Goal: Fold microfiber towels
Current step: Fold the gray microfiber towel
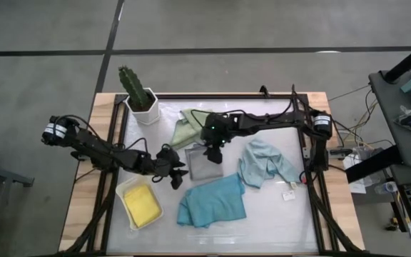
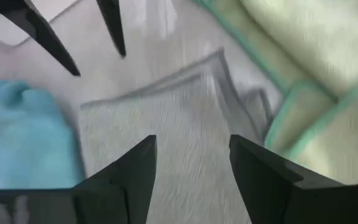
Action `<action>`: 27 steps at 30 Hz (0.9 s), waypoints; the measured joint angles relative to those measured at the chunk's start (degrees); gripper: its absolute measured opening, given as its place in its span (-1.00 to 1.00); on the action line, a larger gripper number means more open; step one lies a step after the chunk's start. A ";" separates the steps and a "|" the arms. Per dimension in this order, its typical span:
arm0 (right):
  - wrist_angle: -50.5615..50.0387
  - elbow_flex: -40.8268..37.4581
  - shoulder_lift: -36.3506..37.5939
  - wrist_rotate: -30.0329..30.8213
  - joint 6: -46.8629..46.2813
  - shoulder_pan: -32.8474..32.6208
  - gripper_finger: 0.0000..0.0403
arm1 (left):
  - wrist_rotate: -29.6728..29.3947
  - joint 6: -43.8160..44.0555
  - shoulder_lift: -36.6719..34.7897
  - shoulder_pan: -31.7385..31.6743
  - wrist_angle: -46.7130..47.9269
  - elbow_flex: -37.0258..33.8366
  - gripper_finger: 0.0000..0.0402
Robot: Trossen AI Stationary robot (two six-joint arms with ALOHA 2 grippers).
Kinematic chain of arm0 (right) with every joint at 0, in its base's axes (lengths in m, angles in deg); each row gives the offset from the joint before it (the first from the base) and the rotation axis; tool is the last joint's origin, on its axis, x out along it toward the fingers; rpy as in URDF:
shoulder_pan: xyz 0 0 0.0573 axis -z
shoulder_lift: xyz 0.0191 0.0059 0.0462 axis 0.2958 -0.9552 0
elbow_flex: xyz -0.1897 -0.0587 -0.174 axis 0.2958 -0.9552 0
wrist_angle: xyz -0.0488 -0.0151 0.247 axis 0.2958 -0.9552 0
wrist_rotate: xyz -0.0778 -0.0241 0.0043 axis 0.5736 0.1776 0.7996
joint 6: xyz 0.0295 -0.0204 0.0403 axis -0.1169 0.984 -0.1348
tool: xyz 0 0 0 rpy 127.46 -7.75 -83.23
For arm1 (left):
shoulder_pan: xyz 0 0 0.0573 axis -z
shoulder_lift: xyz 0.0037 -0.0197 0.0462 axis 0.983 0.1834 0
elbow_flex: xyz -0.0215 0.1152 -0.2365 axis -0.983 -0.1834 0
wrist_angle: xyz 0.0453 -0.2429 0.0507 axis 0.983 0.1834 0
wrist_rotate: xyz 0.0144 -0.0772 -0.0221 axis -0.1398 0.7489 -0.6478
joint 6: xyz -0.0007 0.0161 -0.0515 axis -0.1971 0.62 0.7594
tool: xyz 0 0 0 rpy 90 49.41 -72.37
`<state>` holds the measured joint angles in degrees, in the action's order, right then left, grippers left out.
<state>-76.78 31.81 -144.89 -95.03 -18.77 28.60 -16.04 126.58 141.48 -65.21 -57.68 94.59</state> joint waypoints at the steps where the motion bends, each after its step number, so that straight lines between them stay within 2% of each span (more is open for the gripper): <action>1: -1.56 0.00 0.21 0.00 -1.33 -0.08 -0.05 | -0.55 0.87 0.00 0.02 0.00 -0.02 -0.06; 4: -5.72 -0.03 0.26 -0.19 -5.68 -0.29 -0.05 | -3.55 5.57 0.09 0.00 0.01 -0.02 0.11; 10: -8.40 -2.40 0.33 -0.20 -10.78 -1.07 0.03 | -4.94 14.94 0.09 -0.10 -0.04 -0.11 0.34; 18: -8.14 -5.63 0.39 0.30 -16.36 -2.14 0.29 | -8.18 17.77 4.60 -0.35 -0.10 1.16 0.35; 27: -6.14 -10.60 2.39 9.29 -20.71 -2.90 0.46 | -9.99 17.90 9.57 -0.67 -4.29 1.56 0.35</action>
<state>-82.92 21.22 -142.50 -85.74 -39.48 25.70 -26.03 144.47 151.05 -65.88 -61.97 96.16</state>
